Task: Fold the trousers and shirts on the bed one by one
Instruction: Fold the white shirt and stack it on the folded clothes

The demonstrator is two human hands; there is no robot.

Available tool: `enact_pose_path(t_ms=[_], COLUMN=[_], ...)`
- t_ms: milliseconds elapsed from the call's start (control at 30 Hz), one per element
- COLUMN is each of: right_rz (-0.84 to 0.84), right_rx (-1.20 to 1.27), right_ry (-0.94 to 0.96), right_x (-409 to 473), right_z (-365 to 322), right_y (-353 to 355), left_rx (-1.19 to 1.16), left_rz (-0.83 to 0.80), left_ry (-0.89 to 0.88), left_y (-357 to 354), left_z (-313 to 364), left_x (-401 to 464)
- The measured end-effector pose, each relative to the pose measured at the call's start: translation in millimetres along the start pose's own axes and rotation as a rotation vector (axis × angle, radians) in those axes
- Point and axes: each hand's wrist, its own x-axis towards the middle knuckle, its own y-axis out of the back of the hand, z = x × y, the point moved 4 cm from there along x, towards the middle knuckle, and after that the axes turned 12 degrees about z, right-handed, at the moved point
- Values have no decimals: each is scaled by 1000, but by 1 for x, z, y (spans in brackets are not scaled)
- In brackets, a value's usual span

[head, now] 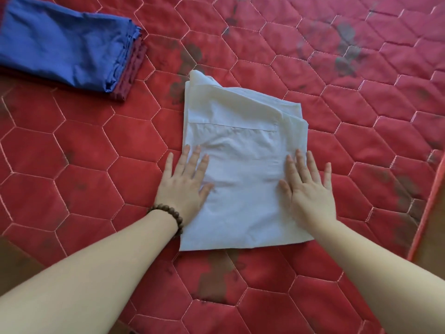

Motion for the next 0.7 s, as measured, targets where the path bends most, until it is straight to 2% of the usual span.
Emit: enact_pose_path(t_ms=[100, 167, 200, 300, 400, 467, 533, 600, 700], right_rz=[80, 23, -22, -61, -106, -79, -7, -34, -102], right_rx=[133, 167, 156, 94, 152, 260, 262, 176, 142], right_ry=[149, 244, 228, 145, 183, 183, 134, 109, 208], right_x=[-8, -19, -24, -34, -38, -36, -31, -27, -23], right_z=[-48, -67, -65, -31, -3, 16, 41, 58, 51], right_y=[10, 1, -5, -14, -7, 4, 16, 20, 16], left_rx=[-98, -122, -133, -177, -227, -220, -168, -126, -110], left_rz=[21, -11, -28, -78, -97, -30, 56, 77, 81], left_ry=[-107, -176, -176, -179, -258, -256, -248, -254, -349], left_y=[6, -1, -7, -14, -4, 11, 19, 20, 16], left_z=[27, 35, 31, 9, -9, -20, -32, -39, -34], left_x=[-12, -23, -28, -35, -34, -27, -21, -15, -6])
